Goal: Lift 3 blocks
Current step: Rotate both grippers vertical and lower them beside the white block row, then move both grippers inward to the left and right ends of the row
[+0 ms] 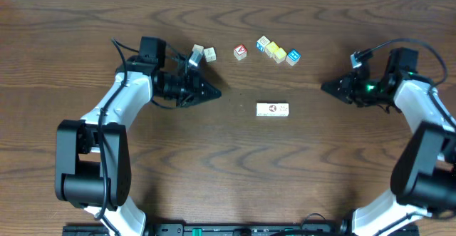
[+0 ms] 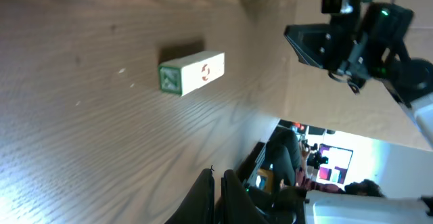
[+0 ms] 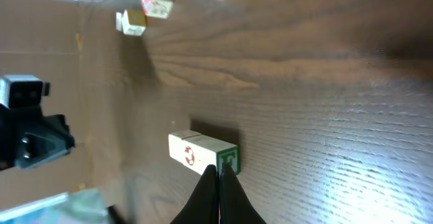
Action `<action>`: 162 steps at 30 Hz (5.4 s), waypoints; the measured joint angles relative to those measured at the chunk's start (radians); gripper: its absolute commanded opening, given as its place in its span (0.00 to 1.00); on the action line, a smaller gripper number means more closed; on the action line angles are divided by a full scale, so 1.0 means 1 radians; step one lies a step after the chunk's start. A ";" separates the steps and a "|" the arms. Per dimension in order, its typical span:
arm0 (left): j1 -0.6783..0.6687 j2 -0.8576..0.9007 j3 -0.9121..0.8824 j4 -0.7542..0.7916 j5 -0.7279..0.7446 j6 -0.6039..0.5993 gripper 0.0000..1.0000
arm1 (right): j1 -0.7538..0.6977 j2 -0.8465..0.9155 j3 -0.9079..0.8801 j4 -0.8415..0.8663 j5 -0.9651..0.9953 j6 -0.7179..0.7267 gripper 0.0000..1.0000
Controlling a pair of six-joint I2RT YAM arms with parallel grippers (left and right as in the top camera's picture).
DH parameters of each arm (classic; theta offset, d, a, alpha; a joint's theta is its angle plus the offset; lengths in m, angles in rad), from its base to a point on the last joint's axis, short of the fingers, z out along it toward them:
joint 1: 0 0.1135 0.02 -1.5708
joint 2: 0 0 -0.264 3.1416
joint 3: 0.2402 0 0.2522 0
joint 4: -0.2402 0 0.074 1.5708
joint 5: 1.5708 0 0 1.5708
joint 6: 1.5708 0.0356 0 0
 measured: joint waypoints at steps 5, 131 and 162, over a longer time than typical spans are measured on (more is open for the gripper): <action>0.000 0.013 -0.081 0.075 0.001 0.001 0.07 | 0.000 0.096 -0.006 0.006 -0.044 0.000 0.01; -0.354 0.157 -0.086 0.484 -0.510 -0.129 0.07 | 0.298 0.048 -0.034 0.008 0.368 0.061 0.01; -0.372 0.157 -0.086 0.487 -0.495 -0.130 0.07 | 0.342 0.048 -0.039 0.030 0.353 0.059 0.01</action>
